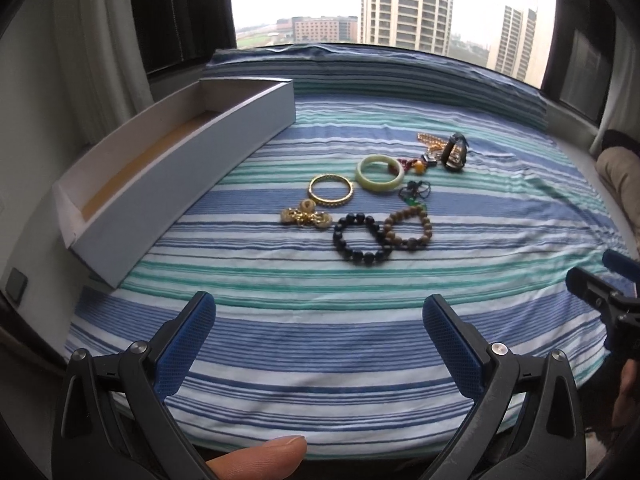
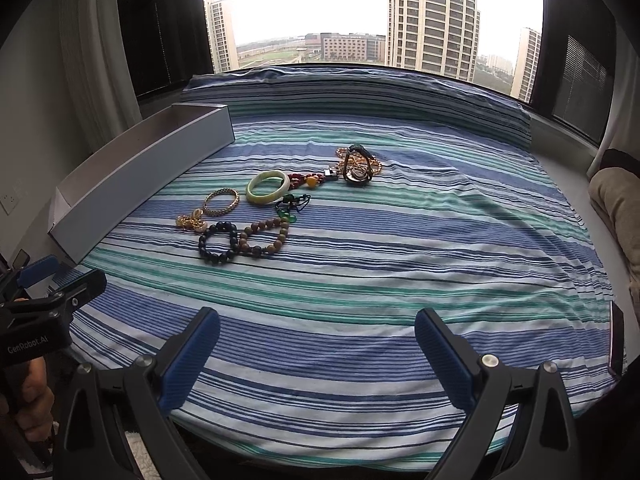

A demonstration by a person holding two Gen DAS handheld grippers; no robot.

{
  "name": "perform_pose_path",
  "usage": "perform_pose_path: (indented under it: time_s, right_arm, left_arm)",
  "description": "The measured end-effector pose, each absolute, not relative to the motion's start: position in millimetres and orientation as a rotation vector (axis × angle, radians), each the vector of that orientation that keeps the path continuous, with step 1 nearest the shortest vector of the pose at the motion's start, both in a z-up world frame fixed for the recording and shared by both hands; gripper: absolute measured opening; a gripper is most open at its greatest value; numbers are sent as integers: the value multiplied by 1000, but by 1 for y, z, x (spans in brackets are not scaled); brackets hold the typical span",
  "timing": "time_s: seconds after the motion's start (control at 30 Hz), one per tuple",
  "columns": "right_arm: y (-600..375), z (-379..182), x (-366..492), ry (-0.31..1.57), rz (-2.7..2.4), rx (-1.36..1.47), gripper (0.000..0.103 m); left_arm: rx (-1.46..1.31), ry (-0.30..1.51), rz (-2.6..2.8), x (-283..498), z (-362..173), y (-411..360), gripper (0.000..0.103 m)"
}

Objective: Organize jewelry
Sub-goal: 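Grasp the black bead bracelet with the left tool while the right tool grasps the wooden bead bracelet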

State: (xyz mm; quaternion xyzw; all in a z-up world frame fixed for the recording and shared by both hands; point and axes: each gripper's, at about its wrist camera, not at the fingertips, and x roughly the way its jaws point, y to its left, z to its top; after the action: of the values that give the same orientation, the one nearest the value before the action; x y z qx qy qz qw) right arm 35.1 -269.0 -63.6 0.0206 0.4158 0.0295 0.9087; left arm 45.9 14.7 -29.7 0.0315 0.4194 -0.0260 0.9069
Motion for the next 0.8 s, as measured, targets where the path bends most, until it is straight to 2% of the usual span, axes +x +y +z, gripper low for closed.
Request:
perform_pose_path:
  time_s: [0.47,0.6,0.8]
  right_arm:
    - [-262,-117,192,1024,218,11,100]
    - [-243,-141,217,1110,301,33,100]
    - [-225,-164,227,1204,365,78,98]
  left_arm:
    - [77,1090,-94,175,-89,0,102]
    - [-28,1180,-119,195,-119,0,102]
    - [24,1218,-158,207,-146,-13,101]
